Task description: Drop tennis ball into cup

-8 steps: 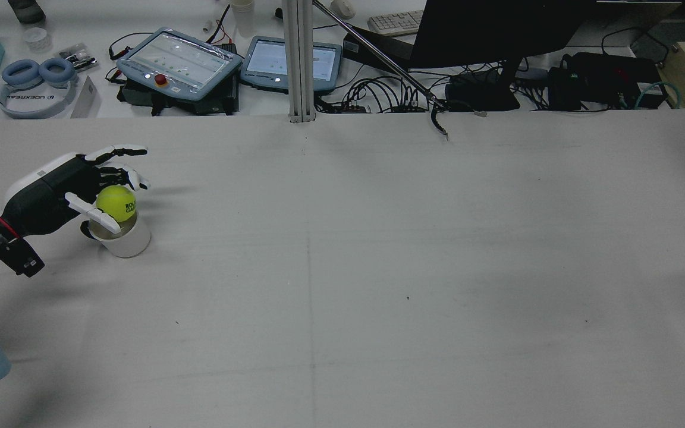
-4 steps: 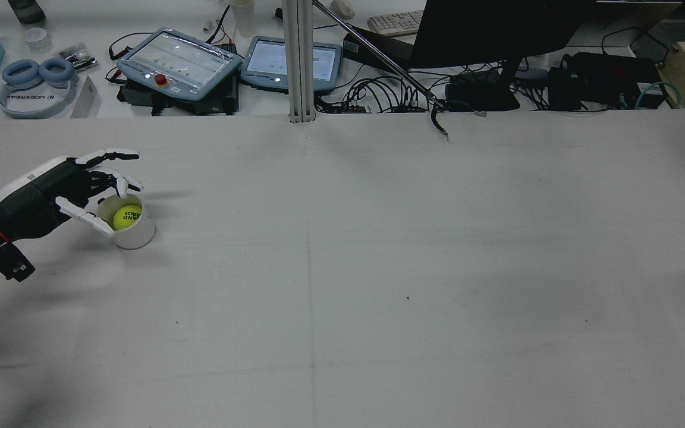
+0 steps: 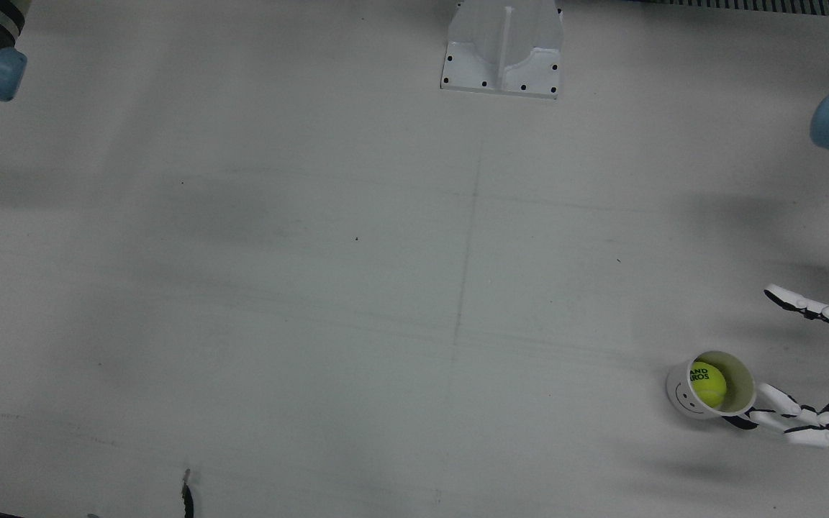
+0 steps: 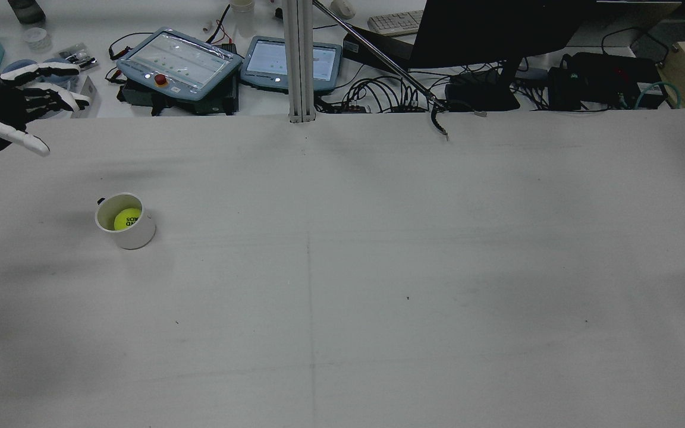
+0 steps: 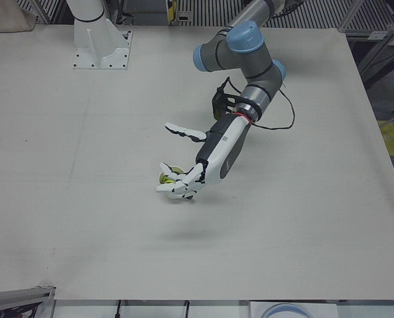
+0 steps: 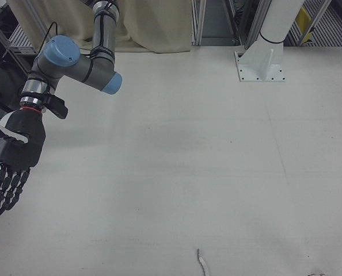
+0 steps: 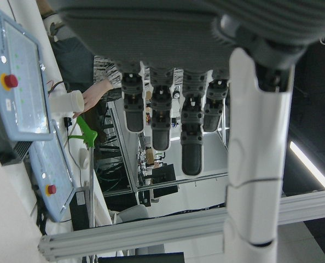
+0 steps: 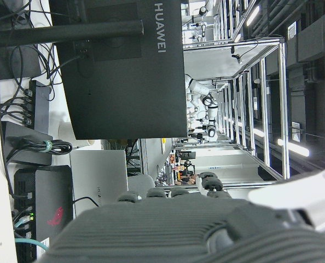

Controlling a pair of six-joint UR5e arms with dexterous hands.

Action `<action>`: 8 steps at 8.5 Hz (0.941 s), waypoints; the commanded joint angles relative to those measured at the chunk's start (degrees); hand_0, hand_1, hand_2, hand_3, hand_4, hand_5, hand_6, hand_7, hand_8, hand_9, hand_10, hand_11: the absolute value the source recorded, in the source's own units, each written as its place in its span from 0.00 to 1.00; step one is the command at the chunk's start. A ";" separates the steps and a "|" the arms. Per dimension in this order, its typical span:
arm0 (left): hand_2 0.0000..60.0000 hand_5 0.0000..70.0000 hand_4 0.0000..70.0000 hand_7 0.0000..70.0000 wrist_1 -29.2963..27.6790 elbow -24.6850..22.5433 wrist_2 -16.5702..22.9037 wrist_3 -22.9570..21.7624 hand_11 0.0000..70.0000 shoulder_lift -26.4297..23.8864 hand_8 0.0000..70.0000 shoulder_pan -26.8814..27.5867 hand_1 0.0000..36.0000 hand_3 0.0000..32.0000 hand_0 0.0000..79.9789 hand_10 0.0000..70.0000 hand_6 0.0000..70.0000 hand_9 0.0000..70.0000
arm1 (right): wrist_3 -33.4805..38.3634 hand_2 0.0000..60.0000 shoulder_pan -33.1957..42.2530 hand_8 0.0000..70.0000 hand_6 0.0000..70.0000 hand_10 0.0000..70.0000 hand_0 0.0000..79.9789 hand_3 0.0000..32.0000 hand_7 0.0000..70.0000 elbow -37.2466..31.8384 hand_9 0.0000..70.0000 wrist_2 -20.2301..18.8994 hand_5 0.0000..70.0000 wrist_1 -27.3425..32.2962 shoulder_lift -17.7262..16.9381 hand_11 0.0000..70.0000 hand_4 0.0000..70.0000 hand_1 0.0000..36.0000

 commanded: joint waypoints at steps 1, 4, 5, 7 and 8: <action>0.00 0.28 0.28 0.46 1.65 -0.69 3.88 -0.23 0.37 -0.48 0.49 -11.09 0.60 0.00 0.86 0.24 0.65 0.33 | 0.00 0.00 0.00 0.00 0.00 0.00 0.00 0.00 0.00 0.00 0.00 -0.05 0.00 0.00 0.02 0.00 0.00 0.00; 0.00 0.27 0.25 0.41 1.92 0.09 6.08 -2.16 0.40 0.91 0.46 -12.96 0.61 0.00 0.88 0.26 0.58 0.30 | 0.00 0.00 0.00 0.00 0.00 0.00 0.00 0.00 0.00 0.00 0.00 -0.05 0.00 0.00 0.02 0.00 0.00 0.00; 0.00 0.28 0.24 0.35 1.83 0.01 6.08 -2.16 0.40 1.01 0.45 -12.87 0.61 0.00 0.88 0.25 0.63 0.27 | 0.00 0.00 0.00 0.00 0.00 0.00 0.00 0.00 0.00 0.00 0.00 0.04 0.00 0.00 0.02 0.00 0.00 0.00; 0.00 0.27 0.21 0.32 0.61 -0.86 6.17 -3.38 0.35 3.28 0.43 -13.22 0.61 0.00 0.88 0.22 0.58 0.24 | 0.00 0.00 0.00 0.00 0.00 0.00 0.00 0.00 0.00 0.00 0.00 -0.05 0.00 0.00 0.02 0.00 0.00 0.00; 0.00 0.25 0.16 0.31 -0.80 -0.87 6.26 -3.65 0.32 4.69 0.41 -13.05 0.63 0.00 0.88 0.20 0.49 0.23 | 0.00 0.00 0.00 0.00 0.00 0.00 0.00 0.00 0.00 0.00 0.00 -0.05 0.00 0.00 0.02 0.00 0.00 0.00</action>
